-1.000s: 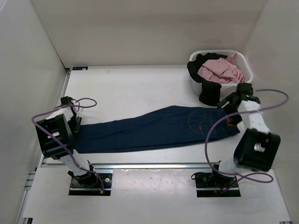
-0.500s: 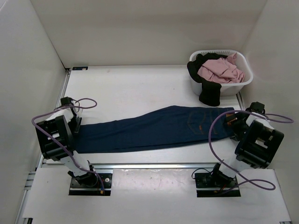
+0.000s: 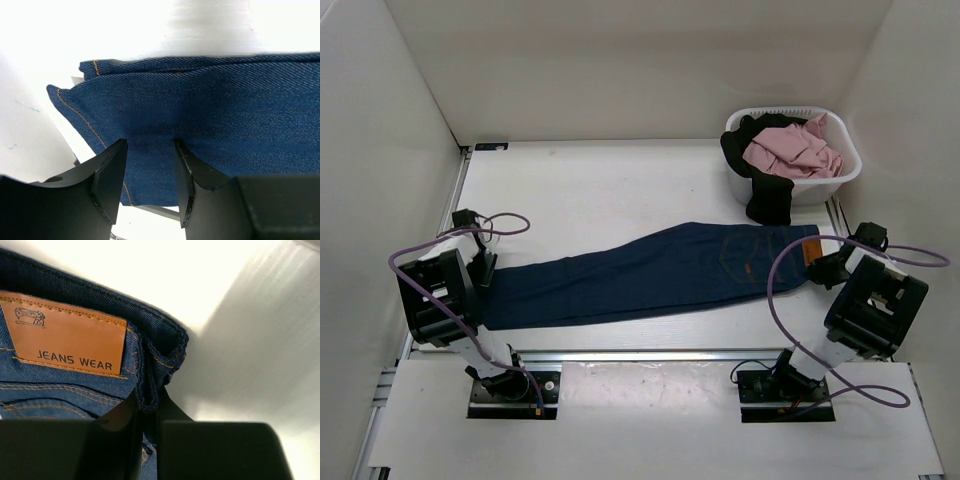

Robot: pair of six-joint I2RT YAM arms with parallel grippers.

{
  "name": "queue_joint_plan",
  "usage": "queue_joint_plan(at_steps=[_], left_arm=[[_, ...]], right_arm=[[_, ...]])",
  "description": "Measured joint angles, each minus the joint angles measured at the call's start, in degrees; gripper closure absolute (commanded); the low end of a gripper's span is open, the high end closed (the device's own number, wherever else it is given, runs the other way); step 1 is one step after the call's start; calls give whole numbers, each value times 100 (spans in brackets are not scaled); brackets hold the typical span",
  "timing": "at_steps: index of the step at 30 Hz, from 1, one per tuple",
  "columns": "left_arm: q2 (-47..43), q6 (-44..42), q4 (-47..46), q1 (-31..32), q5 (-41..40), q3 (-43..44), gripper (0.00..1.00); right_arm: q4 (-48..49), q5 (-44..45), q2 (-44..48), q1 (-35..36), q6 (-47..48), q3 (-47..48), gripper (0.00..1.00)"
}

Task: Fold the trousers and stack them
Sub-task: Fold the trousers

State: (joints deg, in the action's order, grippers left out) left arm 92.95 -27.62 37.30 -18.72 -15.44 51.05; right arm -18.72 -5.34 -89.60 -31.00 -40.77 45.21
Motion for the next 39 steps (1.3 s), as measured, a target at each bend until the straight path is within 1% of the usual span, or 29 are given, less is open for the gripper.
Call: queue_joint_plan(at_steps=[2, 4, 6, 9, 14, 17, 20, 22, 25, 27, 30, 32, 35, 39], left_arm=[[-2, 2, 28, 26, -7, 0, 46], [-7, 4, 63, 48, -7, 0, 46], [-7, 17, 107, 55, -4, 0, 46], [-7, 50, 190, 59, 7, 2, 46], [-4, 92, 317, 120, 28, 13, 46], [-4, 116, 365, 184, -11, 13, 46], [0, 122, 428, 326, -105, 13, 46], [11, 131, 452, 404, -155, 13, 46], [57, 168, 494, 485, -197, 24, 46], [90, 199, 525, 487, -216, 55, 46], [175, 234, 590, 487, -278, 122, 46], [212, 254, 619, 487, -319, 151, 46], [262, 275, 651, 487, -358, 197, 46], [334, 330, 723, 487, -376, 269, 46]], right_arm=[[-125, 177, 118, 87, 105, 4, 100], [-435, 568, 450, 273, 249, 42, 100], [-881, 1128, 901, 645, 468, 302, 100], [-1211, 1803, 1591, 1414, 828, 857, 100], [-1445, 2986, 2509, 3322, 1174, 1506, 100], [-1576, 3823, 2623, 4983, 1091, 1606, 100], [-1659, 4463, 2238, 6769, 994, 1720, 100], [-1818, 4865, 1700, 7825, 946, 2011, 100], [-1862, 5285, 634, 9055, 931, 2680, 100], [-1849, 5434, 17, 9591, 933, 3062, 100], [-1843, 5471, -627, 10177, 951, 3453, 100], [-1838, 5464, -890, 10417, 955, 3626, 100], [-1812, 5421, -1115, 10574, 951, 3777, 100], [-1744, 5296, -1351, 10568, 953, 3864, 100]])
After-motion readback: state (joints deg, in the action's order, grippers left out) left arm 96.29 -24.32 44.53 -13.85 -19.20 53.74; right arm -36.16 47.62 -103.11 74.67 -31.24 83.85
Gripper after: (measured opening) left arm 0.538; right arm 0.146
